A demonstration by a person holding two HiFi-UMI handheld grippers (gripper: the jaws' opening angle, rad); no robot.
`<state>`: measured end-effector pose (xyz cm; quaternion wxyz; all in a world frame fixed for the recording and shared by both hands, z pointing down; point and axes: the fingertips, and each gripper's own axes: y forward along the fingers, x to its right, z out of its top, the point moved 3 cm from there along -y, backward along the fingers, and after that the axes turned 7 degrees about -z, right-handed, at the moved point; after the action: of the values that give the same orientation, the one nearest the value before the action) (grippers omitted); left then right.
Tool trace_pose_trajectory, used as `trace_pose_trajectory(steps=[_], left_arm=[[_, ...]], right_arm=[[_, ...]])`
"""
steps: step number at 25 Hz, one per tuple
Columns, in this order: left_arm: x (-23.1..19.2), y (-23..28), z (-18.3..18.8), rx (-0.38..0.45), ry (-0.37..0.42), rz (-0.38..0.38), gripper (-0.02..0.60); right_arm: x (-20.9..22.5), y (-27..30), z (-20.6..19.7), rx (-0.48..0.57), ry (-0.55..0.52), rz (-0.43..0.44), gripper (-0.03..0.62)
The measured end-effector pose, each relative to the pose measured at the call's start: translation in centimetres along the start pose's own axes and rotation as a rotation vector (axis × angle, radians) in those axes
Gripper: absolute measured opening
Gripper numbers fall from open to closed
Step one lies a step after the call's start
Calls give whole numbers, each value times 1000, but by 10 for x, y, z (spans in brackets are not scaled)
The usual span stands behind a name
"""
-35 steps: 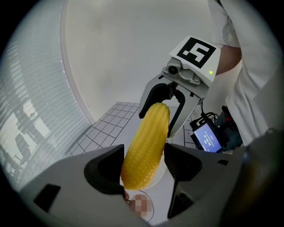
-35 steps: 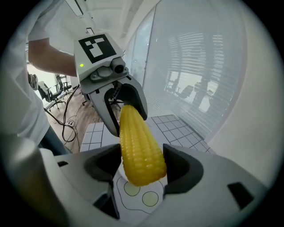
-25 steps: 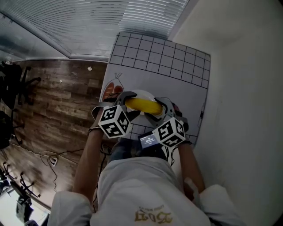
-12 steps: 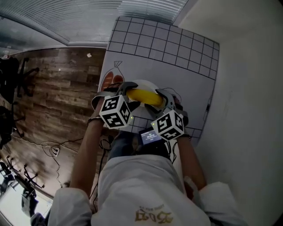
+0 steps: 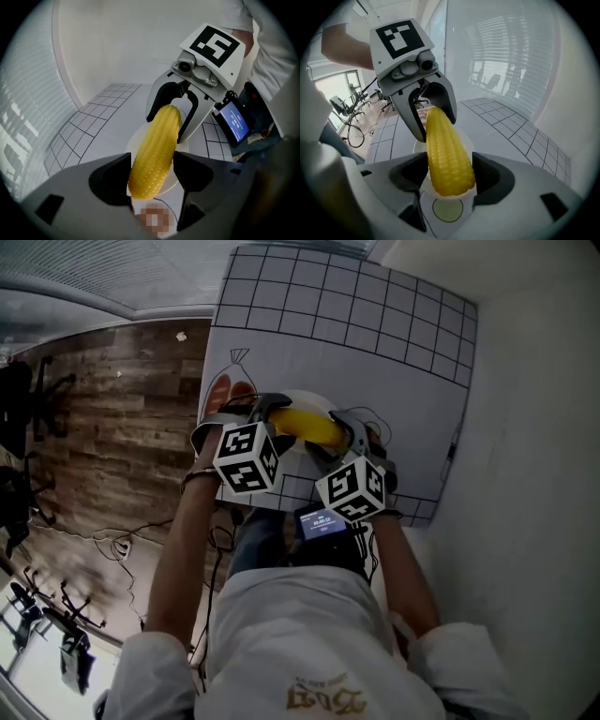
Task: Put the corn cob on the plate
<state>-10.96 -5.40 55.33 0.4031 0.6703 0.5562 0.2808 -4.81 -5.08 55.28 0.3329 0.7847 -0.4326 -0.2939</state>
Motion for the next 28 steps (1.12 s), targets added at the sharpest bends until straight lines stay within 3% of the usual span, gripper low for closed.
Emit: trace_pose_trajectory(steps=[14,28], left_arm=[[-3,14,-15,-61,33,6,287],[-4,20,-18,9,16,5,288]], right_arm=[[-8,20,-9,-18,14,-20,302],[-6,23,-10,-51,32,-18,307]])
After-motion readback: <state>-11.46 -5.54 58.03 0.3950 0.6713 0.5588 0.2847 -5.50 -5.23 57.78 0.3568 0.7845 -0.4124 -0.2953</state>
